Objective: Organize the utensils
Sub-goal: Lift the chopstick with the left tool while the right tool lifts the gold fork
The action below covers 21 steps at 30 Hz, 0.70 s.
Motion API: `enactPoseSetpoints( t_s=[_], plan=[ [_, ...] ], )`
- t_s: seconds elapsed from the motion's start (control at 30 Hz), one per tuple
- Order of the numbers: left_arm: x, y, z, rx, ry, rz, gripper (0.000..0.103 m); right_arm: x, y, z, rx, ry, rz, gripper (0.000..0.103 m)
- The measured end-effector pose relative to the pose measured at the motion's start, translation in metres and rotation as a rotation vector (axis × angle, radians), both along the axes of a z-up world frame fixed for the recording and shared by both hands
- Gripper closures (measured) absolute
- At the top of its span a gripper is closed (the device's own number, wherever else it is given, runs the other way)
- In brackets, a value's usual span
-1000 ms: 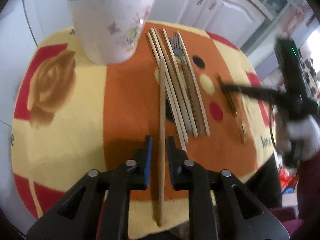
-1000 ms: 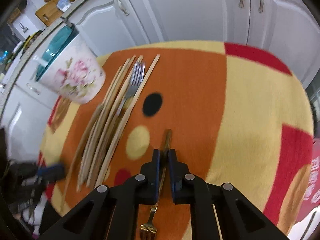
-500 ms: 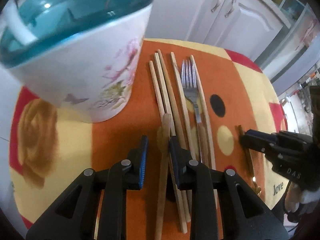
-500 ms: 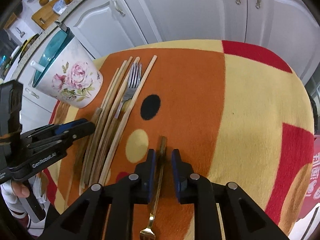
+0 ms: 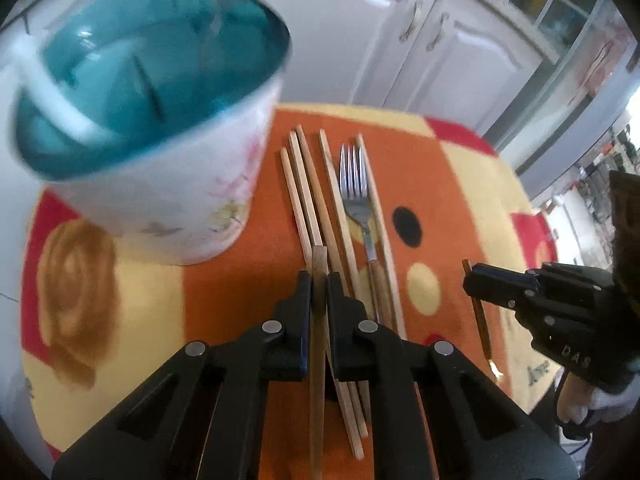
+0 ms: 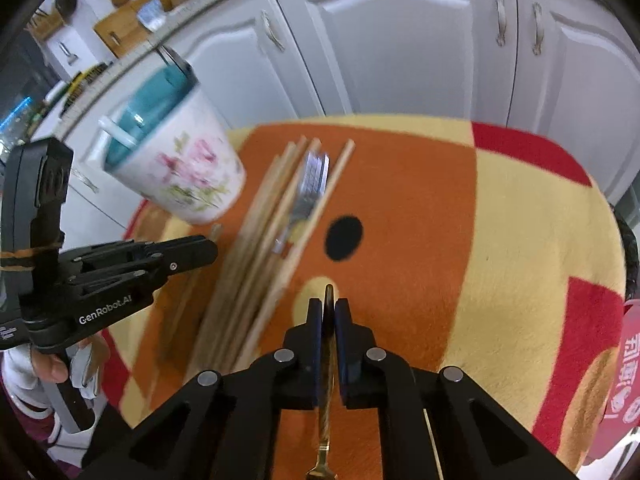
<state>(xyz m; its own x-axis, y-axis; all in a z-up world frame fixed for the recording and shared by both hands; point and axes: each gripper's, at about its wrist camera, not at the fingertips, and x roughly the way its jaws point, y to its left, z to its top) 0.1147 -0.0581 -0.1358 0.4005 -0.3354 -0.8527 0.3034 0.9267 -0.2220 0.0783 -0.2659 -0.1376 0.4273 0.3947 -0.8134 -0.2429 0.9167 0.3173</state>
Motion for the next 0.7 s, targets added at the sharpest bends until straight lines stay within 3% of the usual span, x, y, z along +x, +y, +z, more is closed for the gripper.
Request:
enactPoseSetpoints(
  t_s=[0.2, 0.7],
  plan=[
    [-0.021, 0.03, 0.046, -0.086, -0.07, 0.015, 0.097, -0.016, -0.004, 0.031, 0.04, -0.062, 0.018, 0.097],
    [-0.074, 0.073, 0.122, -0.188, -0.216, 0.06, 0.097, -0.054, 0.007, 0.072, 0.036, -0.165, 0.05, 0.097]
  ],
)
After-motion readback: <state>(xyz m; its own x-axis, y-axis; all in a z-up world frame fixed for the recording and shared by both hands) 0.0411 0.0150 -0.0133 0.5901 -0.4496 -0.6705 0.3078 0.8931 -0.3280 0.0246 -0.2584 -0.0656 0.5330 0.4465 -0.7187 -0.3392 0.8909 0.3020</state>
